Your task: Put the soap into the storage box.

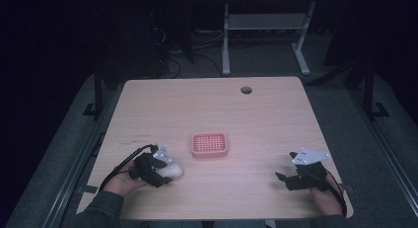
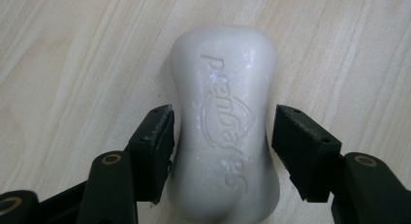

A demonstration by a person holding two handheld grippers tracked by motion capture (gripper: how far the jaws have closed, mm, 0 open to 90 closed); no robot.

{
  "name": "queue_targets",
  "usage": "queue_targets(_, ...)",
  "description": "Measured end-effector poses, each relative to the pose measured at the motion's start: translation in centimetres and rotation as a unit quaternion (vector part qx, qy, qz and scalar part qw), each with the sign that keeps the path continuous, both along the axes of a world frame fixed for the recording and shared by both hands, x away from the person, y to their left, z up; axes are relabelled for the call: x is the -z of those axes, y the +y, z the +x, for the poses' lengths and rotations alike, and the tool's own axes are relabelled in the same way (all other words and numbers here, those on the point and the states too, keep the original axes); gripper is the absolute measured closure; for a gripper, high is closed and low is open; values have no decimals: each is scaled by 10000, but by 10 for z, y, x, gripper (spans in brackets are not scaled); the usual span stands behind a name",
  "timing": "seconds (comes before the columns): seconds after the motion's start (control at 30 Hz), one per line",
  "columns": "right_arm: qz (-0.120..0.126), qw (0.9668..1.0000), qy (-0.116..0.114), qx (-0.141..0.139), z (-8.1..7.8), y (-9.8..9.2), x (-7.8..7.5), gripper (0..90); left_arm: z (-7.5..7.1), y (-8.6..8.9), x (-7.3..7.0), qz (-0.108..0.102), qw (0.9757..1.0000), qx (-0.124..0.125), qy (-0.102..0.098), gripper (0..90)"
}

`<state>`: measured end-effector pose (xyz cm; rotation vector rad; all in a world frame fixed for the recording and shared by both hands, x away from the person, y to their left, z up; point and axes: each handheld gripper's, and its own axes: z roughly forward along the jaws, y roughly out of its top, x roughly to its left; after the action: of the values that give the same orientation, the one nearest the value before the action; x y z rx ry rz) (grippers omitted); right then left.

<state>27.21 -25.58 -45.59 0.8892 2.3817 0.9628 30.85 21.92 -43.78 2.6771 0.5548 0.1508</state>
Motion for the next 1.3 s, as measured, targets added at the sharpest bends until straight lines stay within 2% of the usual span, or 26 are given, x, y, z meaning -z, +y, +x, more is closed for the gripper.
queue_targets(0.17, 3, 10000, -25, -18, -1, 1, -1, 138, 2, -2, 2, 31, 10000, -11, 14, 449)
queue_targets(0.6, 80, 9999, -66, 14, -2, 0, -2, 137, 9, -9, 2, 268, 9991, 76, 310, 463)
queue_targets(0.77, 119, 9999, -72, 20, -2, -1, -2, 138, 10, -9, 2, 284, 9990, 84, 347, 472)
queue_targets(0.9, 151, 9998, -75, 42, -2, -3, -2, 138, 11, -12, 1, 389, 9986, 131, 345, 481)
queue_targets(1.17, 224, 9997, -49, 69, -3, -4, -1, 137, 11, -7, -3, 250, 9989, 77, 384, 487)
queue_targets(1.3, 224, 9997, -52, 67, -3, -4, -1, 138, 10, -6, -5, 302, 9989, 103, 351, 489)
